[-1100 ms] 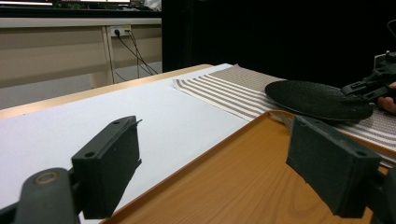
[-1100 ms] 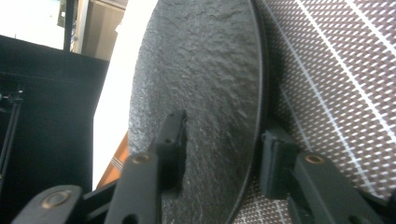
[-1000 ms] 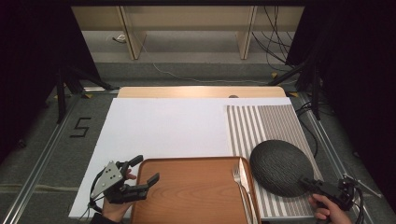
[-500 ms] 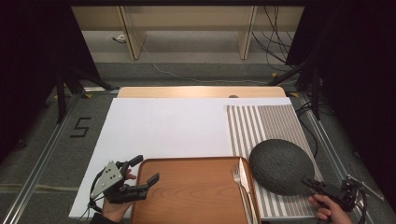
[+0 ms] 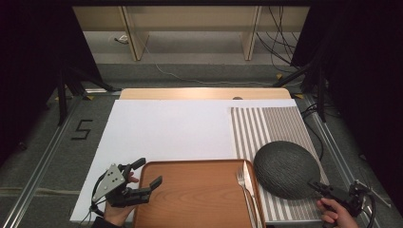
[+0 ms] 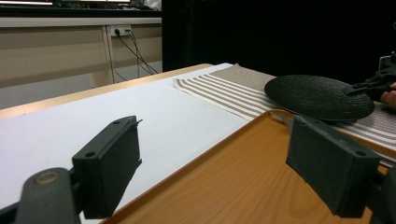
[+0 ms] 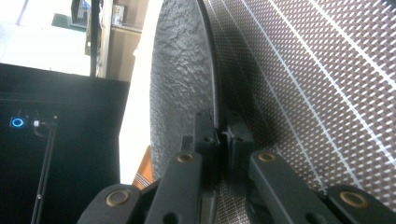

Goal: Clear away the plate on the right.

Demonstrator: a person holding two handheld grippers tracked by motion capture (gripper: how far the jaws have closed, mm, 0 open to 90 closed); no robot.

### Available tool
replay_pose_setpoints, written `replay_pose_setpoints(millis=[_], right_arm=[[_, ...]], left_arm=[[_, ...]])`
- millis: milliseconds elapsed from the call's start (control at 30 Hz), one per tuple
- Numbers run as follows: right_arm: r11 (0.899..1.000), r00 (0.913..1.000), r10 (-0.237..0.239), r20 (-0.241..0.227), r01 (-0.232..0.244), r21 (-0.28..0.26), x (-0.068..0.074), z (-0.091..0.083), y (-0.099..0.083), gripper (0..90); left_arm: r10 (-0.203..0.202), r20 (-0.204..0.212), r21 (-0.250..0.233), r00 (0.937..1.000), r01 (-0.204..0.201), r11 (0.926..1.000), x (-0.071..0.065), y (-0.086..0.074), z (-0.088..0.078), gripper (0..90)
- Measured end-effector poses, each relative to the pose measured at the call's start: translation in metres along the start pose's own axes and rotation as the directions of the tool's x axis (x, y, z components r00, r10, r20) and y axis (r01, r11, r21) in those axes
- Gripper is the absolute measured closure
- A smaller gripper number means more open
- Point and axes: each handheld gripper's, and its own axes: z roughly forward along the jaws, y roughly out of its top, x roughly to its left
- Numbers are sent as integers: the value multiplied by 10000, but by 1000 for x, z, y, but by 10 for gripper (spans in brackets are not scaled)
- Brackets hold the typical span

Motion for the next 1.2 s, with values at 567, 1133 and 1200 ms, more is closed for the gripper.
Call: replay_pose_setpoints(millis=[567,1133,1200], right_arm=[[9978,9971,278,-709,-320,-585,2,-7,2,857],[9984,9877,-41,-1563,-48,-568,20,-8,-5,858],[9985,9868,-29,-1618,-58,-535,24,-8,-6,856]], left_arm=[[-5,-4,-18,10000,5,10000,0,0,0,166],[-59,-31,-25,10000,59,10000,1,0,0,166],[-51,-33,-25,10000,51,10000,1,0,0,166]])
